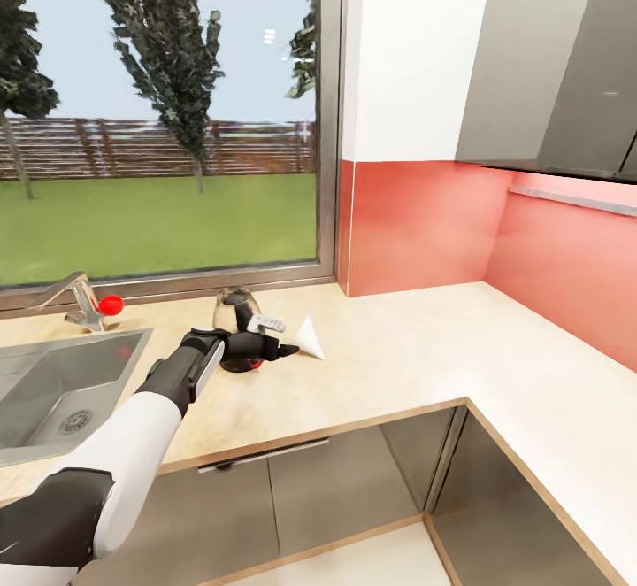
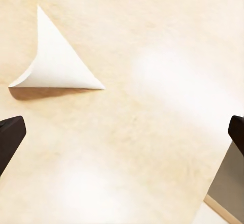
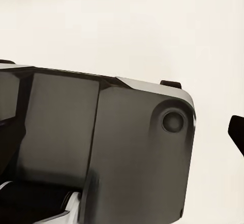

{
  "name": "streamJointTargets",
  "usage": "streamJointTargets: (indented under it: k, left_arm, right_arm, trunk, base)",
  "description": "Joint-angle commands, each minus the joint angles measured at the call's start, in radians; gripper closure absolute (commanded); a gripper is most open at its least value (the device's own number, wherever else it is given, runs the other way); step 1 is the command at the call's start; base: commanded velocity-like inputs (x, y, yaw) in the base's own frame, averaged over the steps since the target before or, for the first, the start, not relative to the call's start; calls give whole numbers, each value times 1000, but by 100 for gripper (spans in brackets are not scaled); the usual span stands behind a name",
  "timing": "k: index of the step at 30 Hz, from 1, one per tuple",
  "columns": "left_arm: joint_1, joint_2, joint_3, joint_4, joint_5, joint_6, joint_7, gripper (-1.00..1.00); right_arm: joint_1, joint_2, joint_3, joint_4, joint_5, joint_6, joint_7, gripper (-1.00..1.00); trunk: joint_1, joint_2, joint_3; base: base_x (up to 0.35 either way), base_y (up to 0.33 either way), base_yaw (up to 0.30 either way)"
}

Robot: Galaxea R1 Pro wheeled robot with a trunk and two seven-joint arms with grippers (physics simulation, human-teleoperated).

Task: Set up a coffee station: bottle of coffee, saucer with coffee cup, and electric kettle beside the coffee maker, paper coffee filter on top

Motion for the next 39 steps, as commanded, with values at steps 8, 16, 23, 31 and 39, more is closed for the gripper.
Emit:
streamJointTargets:
  k: [8,16,23,31,39]
  left_arm:
    - [8,0,1,0,-11,2,-6,-100]
    - [17,0,1,-1,-13,1,-6,-100]
    - [18,0,1,-2,-13,0,-5,-100]
    - [19,0,2,0,-10,-40,-5,-100]
    - [28,0,3,0,-9,-52,-5,-100]
  right_arm:
    - [-1,0,-1,0,10,-2,0,-100]
    - [-1,0,-2,-2,9,0,3,-100]
    - [-1,0,-2,-4,9,0,3,-100]
    - [-1,0,-2,-5,9,0,3,-100]
    - [-1,0,-2,-4,9,0,3,-100]
  trunk:
    - [1,-2,-2]
    - [1,-2,-2]
    - [1,-2,-2]
    - [1,-2,-2]
    - [1,-2,-2]
  base:
    - [15,-26,0]
    - [148,-187,0]
    - [120,-102,0]
    - [10,-7,0]
    - [0,0,0]
